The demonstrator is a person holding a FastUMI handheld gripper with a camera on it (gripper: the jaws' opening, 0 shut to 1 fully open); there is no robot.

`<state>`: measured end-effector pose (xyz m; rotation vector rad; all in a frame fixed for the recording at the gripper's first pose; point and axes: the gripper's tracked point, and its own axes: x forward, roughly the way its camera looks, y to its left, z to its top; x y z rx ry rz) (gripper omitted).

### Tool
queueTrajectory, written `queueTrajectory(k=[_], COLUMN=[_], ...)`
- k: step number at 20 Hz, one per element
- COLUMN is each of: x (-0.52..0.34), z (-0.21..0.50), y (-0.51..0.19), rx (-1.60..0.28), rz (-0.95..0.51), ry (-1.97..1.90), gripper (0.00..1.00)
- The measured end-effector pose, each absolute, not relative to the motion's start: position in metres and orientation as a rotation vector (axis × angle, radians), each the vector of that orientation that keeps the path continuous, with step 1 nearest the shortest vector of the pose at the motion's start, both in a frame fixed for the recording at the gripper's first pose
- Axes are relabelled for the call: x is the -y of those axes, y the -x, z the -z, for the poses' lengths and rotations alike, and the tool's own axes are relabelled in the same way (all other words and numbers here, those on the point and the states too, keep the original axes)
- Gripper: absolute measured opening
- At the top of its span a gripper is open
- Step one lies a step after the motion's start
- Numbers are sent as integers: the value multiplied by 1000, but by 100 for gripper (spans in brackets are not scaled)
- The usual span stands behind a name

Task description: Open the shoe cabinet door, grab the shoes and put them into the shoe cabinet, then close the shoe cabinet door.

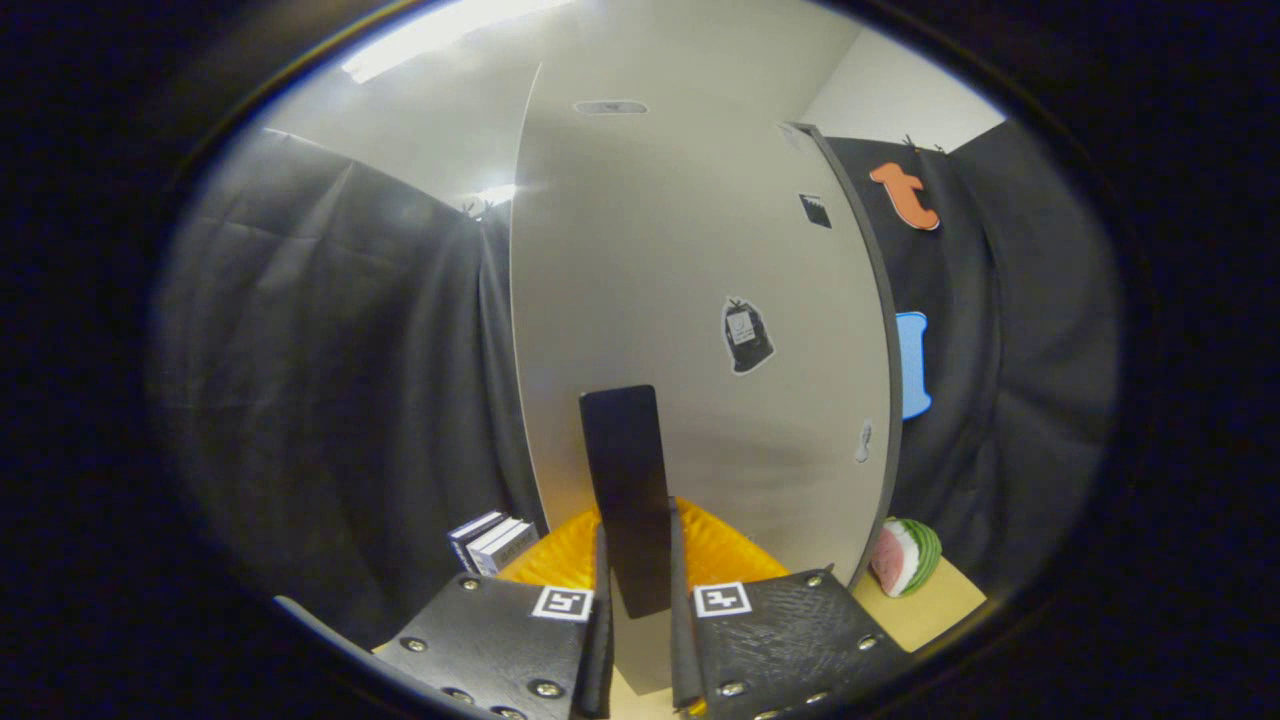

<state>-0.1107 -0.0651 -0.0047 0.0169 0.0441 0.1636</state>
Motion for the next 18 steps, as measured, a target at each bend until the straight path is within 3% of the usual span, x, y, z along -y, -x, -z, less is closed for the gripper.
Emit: queueTrajectory(k=[11, 18], x=[133, 181], z=[-6, -10], y=[167, 187], rx=[-30, -18], rz=[-182, -116], ry=[10, 2], gripper=[22, 22])
